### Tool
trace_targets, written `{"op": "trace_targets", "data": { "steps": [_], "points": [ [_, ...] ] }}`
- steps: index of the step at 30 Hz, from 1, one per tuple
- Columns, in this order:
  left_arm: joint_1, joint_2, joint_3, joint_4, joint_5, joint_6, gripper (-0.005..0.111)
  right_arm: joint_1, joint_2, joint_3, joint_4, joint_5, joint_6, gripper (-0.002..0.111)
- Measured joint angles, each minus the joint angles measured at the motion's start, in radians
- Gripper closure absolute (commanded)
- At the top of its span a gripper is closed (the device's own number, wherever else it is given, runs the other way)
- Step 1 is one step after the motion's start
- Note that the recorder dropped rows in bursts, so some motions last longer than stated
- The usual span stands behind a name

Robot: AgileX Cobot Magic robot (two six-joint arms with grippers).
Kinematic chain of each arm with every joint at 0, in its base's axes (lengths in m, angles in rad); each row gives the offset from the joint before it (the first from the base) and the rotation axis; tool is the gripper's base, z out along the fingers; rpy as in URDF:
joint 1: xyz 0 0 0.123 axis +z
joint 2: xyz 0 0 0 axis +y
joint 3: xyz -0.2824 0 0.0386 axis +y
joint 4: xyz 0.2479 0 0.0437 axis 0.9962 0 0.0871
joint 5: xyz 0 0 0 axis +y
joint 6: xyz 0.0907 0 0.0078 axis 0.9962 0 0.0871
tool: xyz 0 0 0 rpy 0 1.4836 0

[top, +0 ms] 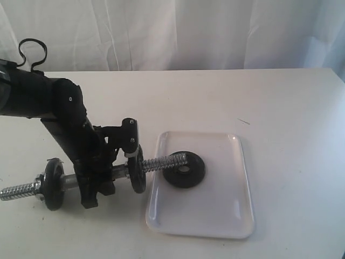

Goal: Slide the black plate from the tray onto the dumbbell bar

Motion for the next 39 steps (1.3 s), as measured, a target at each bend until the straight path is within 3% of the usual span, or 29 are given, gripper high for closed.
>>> {"op": "trace_targets", "data": {
  "steps": [25,39],
  "points": [
    [0.0,-0.161,0.013,-0.026,0.092,-0.042,0.107,0.0,0.0,0.0,0.0,0.0,0.0,0.108],
    [0.0,-0.208,0.191,-0.028,-0.023,-0.081,0.107,0.0,0.0,0.0,0.0,0.0,0.0,0.108]
  ]
}}
